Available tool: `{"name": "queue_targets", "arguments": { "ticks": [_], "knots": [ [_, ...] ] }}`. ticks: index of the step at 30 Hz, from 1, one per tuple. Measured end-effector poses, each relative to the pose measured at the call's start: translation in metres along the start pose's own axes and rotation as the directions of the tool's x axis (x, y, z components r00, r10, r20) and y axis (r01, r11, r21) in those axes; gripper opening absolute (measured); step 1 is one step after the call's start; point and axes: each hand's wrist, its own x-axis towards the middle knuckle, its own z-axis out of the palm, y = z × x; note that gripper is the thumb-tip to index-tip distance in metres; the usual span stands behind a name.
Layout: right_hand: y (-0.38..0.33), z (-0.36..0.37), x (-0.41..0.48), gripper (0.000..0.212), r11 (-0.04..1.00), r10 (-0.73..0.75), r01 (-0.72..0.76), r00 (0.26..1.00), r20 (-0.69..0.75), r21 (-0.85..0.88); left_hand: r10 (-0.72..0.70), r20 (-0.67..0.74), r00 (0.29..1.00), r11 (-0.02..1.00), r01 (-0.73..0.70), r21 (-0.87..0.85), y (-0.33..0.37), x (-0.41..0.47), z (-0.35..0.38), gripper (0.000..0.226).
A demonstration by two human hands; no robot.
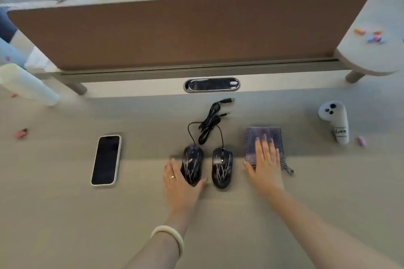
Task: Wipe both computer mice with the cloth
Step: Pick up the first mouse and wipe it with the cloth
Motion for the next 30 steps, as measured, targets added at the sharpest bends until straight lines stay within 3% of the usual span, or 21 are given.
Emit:
{"name": "queue_targets", "arguments": {
  "ticks": [3,7,13,18,20,22,24,25,27,28,30],
  "knots": [
    [0.007,-0.001,0.006,0.091,0.996,0.055,-0.052,0.997,0.054,-0.066,-0.054,-0.026,0.998,0.999,0.054,0.006,-0.004,0.001,0.005,0.104],
    [0.012,0.010,0.005,0.098,0.991,0.083,-0.077,0.995,0.055,-0.105,-0.046,-0.086,0.995,0.996,0.039,-0.075,-0.002,0.003,0.010,0.078],
    [0.008,0.014,0.009,0.065,0.990,0.140,-0.140,0.990,-0.013,-0.015,-0.113,-0.093,0.989,0.915,0.067,-0.398,0.013,-0.001,0.006,0.071],
    [0.009,0.009,0.014,0.048,0.981,0.181,-0.175,0.981,-0.069,0.089,-0.231,0.093,0.968,0.684,0.230,-0.692,0.029,-0.001,-0.011,0.070],
    [0.010,0.007,0.018,0.039,0.972,0.199,-0.185,0.975,-0.097,0.143,-0.237,0.211,0.948,0.518,0.307,-0.798,0.028,0.004,-0.015,0.078],
    [0.014,0.000,0.025,0.034,0.945,0.236,-0.208,0.968,-0.087,0.253,-0.230,0.372,0.899,0.205,0.418,-0.885,0.028,0.008,-0.019,0.077],
    [0.016,-0.019,0.034,0.033,0.840,0.351,-0.285,0.934,-0.063,0.461,-0.204,0.502,0.840,-0.109,0.491,-0.865,0.026,0.011,-0.020,0.048],
    [0.012,-0.035,0.038,0.028,0.736,0.435,-0.342,0.900,-0.022,0.584,-0.195,0.558,0.807,-0.207,0.522,-0.827,0.024,0.013,-0.020,0.040],
    [-0.001,-0.065,0.042,0.024,0.536,0.509,-0.338,0.861,0.024,0.773,-0.176,0.637,0.751,-0.357,0.554,-0.752,0.019,0.018,-0.018,0.046],
    [-0.013,-0.078,0.039,0.026,0.478,0.481,-0.281,0.876,0.020,0.832,-0.170,0.657,0.734,-0.401,0.557,-0.727,0.018,0.021,-0.017,0.045],
    [-0.052,-0.095,0.028,0.032,0.475,0.292,-0.131,0.956,-0.015,0.870,-0.151,0.696,0.702,-0.441,0.582,-0.683,0.018,0.025,-0.017,0.040]
  ]
}}
